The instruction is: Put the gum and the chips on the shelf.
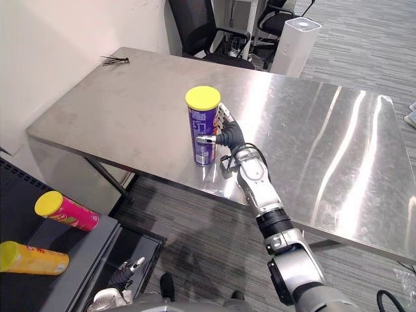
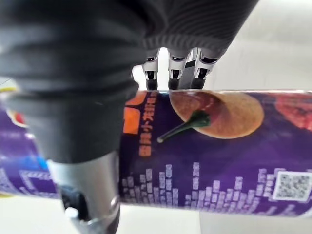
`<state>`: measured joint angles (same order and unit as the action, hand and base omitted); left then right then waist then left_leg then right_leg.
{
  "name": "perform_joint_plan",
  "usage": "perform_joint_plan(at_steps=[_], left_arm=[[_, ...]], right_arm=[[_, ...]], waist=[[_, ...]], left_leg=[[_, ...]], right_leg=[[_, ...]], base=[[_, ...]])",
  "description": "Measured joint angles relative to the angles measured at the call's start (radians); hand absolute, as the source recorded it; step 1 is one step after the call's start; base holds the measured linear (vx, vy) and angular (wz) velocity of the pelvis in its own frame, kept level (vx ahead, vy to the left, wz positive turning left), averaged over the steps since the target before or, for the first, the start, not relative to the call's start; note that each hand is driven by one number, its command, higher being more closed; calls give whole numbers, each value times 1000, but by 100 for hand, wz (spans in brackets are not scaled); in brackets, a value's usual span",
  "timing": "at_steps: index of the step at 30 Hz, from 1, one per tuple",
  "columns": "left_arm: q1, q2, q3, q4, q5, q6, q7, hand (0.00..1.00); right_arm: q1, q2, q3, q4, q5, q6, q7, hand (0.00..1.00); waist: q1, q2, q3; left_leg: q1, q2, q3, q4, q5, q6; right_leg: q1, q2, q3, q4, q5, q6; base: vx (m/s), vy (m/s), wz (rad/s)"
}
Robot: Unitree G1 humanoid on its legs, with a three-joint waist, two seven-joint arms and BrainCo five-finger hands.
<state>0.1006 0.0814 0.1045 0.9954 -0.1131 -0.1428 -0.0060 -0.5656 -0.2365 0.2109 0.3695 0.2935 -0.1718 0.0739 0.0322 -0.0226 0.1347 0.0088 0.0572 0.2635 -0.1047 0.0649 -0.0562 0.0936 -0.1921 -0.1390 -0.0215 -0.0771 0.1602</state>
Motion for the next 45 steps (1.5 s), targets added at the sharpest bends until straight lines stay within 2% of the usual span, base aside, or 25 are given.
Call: perform_joint_plan(at_steps=[6, 7, 17, 30, 34, 40, 45], left_arm=[[0, 0, 1, 0, 0, 0, 0, 0], [0, 0, 2, -1, 0, 0, 0, 0], [0, 0, 2, -1, 0, 0, 0, 0], [0, 0, 10, -10, 1, 1, 1, 0], [0, -1, 12, -10, 2, 1, 3, 0], [1, -1, 20, -9, 8, 1, 6, 0], [7, -2, 21, -3, 10, 0, 8, 0]], right_arm=[[0, 10, 36, -1, 0, 0, 3, 0], [0, 13, 43, -1, 0, 0, 10, 100], [0, 21, 86, -19, 0, 0, 44, 100], [55, 29, 59, -87, -10, 2, 18, 100], [114, 33, -10, -194, -11, 2, -6, 100], [193, 19, -187, -386, -9, -12, -52, 100], [270, -1, -302, -488, -9, -19, -73, 100]], waist=[[0, 0, 0], [0, -1, 1], [0, -2, 2], [0, -8, 5], [-2, -8, 5], [-4, -8, 4], [-26, -6, -1]], left_leg=[[-4, -1, -5, 0, 0, 0], [-5, -1, -5, 0, 0, 0], [-5, 1, -4, 0, 0, 0], [-4, 5, -1, 0, 0, -1], [-4, 9, 0, 0, 1, 0], [0, 26, 11, 0, 6, -6], [-9, 44, 13, 0, 21, -13]], right_leg=[[0, -1, -7, 0, 0, 0], [0, -1, -9, -1, 0, 0], [1, 1, -15, 0, 0, 0], [1, 0, -13, 3, 0, 0], [-2, 0, -9, 6, 0, 0], [-20, 18, 16, 16, 9, -12], [-37, 34, 27, 23, 9, -13]], base=[[0, 0, 1], [0, 0, 0], [0, 0, 0], [0, 0, 0], [0, 0, -1], [-20, -11, -11], [-69, -26, -5]])
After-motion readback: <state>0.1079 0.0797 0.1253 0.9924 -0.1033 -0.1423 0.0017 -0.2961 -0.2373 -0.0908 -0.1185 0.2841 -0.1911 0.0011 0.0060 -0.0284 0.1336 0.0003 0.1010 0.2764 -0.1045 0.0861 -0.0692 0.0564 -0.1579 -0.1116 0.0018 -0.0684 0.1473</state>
